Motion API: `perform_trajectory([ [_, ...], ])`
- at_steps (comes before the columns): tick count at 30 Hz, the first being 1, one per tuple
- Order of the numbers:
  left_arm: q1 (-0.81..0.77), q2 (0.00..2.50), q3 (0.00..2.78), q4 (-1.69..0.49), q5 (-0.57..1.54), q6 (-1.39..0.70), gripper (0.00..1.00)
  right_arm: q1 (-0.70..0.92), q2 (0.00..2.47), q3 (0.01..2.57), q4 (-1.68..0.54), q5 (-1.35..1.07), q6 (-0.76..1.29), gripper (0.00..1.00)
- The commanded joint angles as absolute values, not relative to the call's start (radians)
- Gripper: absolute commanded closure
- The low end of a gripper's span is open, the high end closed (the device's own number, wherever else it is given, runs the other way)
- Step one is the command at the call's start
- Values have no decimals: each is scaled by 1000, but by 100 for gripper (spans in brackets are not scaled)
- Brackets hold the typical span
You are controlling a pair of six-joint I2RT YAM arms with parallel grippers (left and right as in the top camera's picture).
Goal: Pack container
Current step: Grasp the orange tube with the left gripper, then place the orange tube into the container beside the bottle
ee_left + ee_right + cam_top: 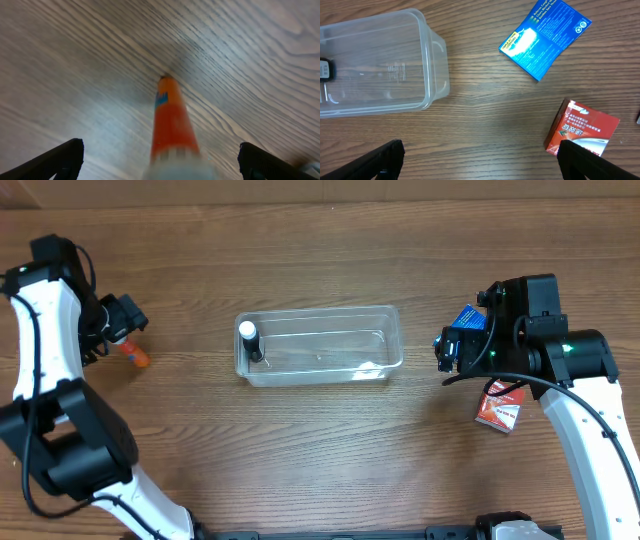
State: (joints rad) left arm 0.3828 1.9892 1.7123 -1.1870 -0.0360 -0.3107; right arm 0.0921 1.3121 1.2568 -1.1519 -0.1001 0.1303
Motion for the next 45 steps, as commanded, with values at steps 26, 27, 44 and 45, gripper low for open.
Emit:
perform_trajectory([
  [26, 379, 2079, 1775, -1223, -6, -292, 71, 88, 1300, 1285, -1147, -107, 128, 0],
  [27, 379, 2079, 1791, -1235, -6, -292, 73, 88, 1300, 1285, -1147, -107, 128, 0],
  [44, 123, 1825, 1986, -1469, 1, -319, 93, 88, 1300, 1284, -1147, -107, 128, 0],
  [45, 91, 1797, 1986, -1475, 1, -326, 93, 88, 1300, 1284, -1147, -107, 128, 0],
])
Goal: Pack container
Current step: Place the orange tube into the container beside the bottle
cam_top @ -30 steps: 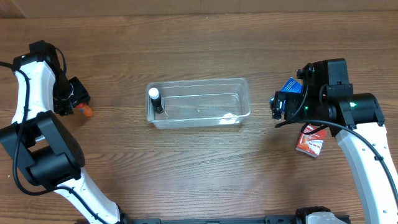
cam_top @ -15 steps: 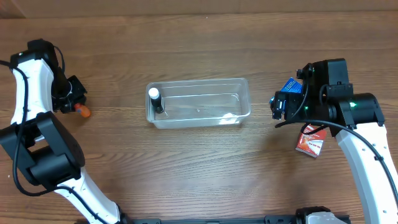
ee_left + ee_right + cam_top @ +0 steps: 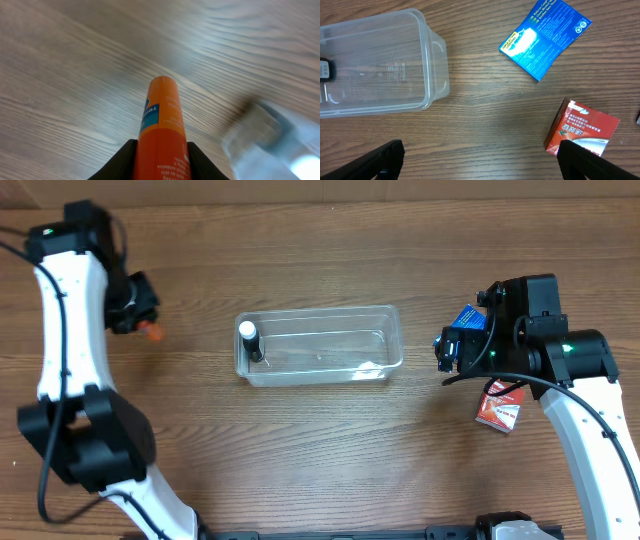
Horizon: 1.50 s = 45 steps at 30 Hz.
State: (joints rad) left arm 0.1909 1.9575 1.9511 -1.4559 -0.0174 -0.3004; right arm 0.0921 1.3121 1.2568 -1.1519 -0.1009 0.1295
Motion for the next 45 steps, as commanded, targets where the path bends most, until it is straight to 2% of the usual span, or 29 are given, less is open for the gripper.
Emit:
perform_trajectory([
  [1, 46, 1765, 1986, -1483, 0, -334, 93, 88, 1300, 1284, -1147, -107, 128, 0],
  [10, -261, 1688, 1933, -1550, -11, -396, 93, 88, 1300, 1284, -1147, -106, 127, 0],
  [17, -382, 1688, 1684, -1404, -10, -405, 93, 88, 1300, 1284, -1147, -107, 127, 0],
  [24, -391, 1689, 1473, -1214, -16, -408, 92, 88, 1300, 1284, -1148, -107, 128, 0],
  [32, -391, 1694, 1422, -1168, -139, -436, 92, 88, 1300, 1284, -1148, -107, 127, 0],
  [45, -347, 1708, 1344, -1081, -138, -443, 86, 88, 1300, 1284, -1154, -107, 127, 0],
])
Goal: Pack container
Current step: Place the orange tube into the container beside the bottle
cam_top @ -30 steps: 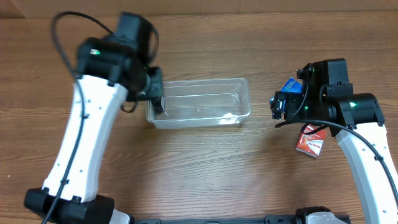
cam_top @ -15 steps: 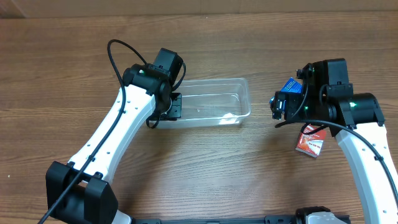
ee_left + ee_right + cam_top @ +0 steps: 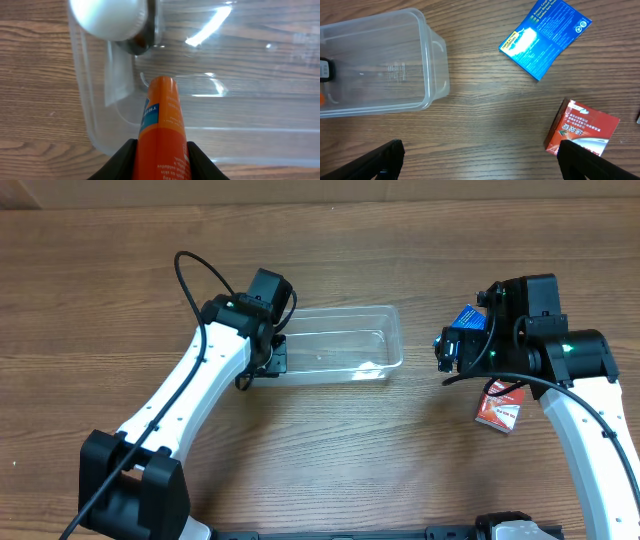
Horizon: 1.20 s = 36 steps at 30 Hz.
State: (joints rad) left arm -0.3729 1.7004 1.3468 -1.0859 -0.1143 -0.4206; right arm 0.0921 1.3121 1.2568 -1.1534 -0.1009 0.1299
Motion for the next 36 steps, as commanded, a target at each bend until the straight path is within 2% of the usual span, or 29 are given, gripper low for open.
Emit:
perform_trajectory([
  [1, -344, 1708, 1344, -1082, -138, -443, 82, 88, 1300, 1284, -1155, -107, 128, 0],
  [2, -340, 1708, 1344, -1082, -137, -443, 76, 88, 1300, 1284, -1155, -107, 127, 0],
  [3, -340, 1708, 1344, -1084, -137, -443, 62, 88, 1300, 1284, -1154, -107, 128, 0],
  [5, -340, 1708, 1344, -1084, -134, -442, 44, 88, 1300, 1284, -1154, -106, 127, 0],
  [8, -340, 1708, 1343, -1084, -130, -442, 32, 88, 1300, 1284, -1154, -107, 127, 0],
  [31, -340, 1701, 1361, -1087, -138, -428, 25, 88, 1300, 1284, -1155, -106, 127, 0],
  [36, -340, 1686, 1428, -1095, -134, -366, 12, 89, 1300, 1284, -1158, -108, 134, 0],
])
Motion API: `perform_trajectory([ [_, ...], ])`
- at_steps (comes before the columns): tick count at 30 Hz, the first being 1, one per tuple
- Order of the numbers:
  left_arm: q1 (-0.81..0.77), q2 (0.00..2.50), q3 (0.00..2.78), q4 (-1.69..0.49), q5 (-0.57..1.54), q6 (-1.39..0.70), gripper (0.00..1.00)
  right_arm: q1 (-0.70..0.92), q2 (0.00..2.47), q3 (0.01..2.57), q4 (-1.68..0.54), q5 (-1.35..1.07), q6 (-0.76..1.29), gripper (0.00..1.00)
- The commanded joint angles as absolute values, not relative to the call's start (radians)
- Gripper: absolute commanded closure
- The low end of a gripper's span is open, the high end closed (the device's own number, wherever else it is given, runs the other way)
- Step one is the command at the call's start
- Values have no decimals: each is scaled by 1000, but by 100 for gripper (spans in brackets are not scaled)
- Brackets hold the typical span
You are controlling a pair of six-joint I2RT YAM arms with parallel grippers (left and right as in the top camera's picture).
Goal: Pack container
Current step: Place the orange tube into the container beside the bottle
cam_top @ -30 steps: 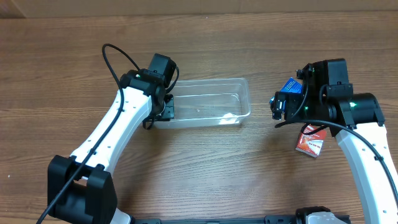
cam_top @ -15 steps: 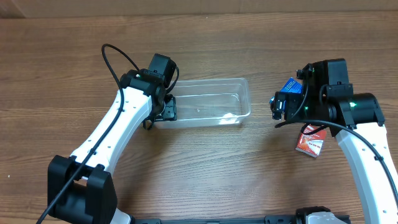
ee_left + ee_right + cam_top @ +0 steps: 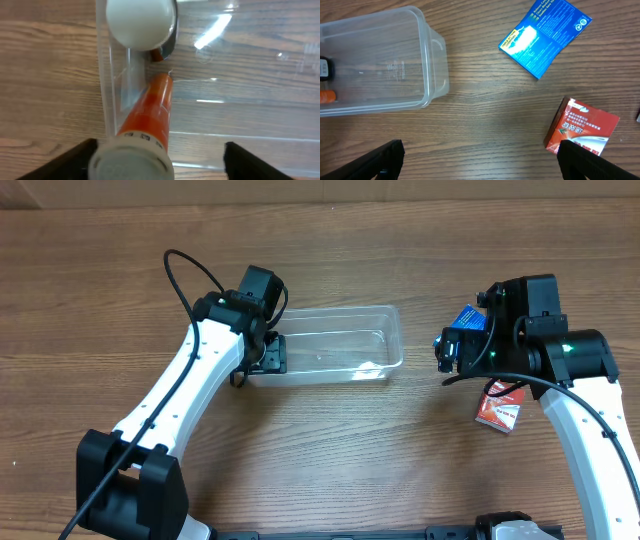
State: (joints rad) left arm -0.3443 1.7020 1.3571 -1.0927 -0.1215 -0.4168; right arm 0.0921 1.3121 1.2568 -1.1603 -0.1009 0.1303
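A clear plastic container (image 3: 395,330) sits mid-table. In its left end stands a dark bottle with a white cap (image 3: 141,22). An orange tube with a white cap (image 3: 150,107) leans against that end wall, and its tip also shows in the right wrist view (image 3: 326,95). My left gripper (image 3: 162,160) hangs open over that end (image 3: 270,355), its fingers wide on either side of the tube's cap. My right gripper (image 3: 480,160) is open over bare table right of the container (image 3: 447,360).
A blue packet (image 3: 545,37) lies flat right of the container, and also shows in the overhead view (image 3: 467,315). A red box (image 3: 582,127) lies nearer the front right (image 3: 500,408). My left arm crosses the table's left half.
My left gripper has opened and let go of the orange tube, which now leans inside the container's left end beside the white-capped bottle. The right arm has not moved.
My left gripper stood open around the orange tube on the table at the far left. Then it was shut on the tube and held it off the table. Later it held the tube over the container's left end, where the tube now rests.
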Motion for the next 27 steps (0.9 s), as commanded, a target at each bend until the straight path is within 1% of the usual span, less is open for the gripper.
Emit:
perform_trajectory([
  [1, -340, 1680, 1454, -1100, -134, -359, 4, 89, 1300, 1284, -1160, -107, 149, 0],
  [2, -340, 1677, 1477, -1105, -134, -359, 0, 89, 1300, 1284, -1162, -107, 164, 0],
  [9, -336, 1631, 1676, -1182, -153, -324, 0, 89, 1301, 1339, -1142, -80, 282, 0],
  [14, -260, 1569, 1778, -1242, -159, -318, 0, 88, 1361, 1504, -1101, 140, 350, 0],
  [18, -142, 1509, 1789, -1264, -92, -318, 0, 57, 1533, 1684, -1137, 179, 366, 0],
  [21, -80, 1496, 1789, -1300, -78, -317, 0, 12, 1672, 1759, -1163, 129, 403, 0],
  [23, -59, 1498, 1789, -1324, -78, -317, 0, -23, 1776, 1775, -1172, 56, 426, 0],
  [27, -52, 1505, 1785, -1339, -78, -316, 0, -57, 1930, 1775, -1211, 45, 484, 0],
])
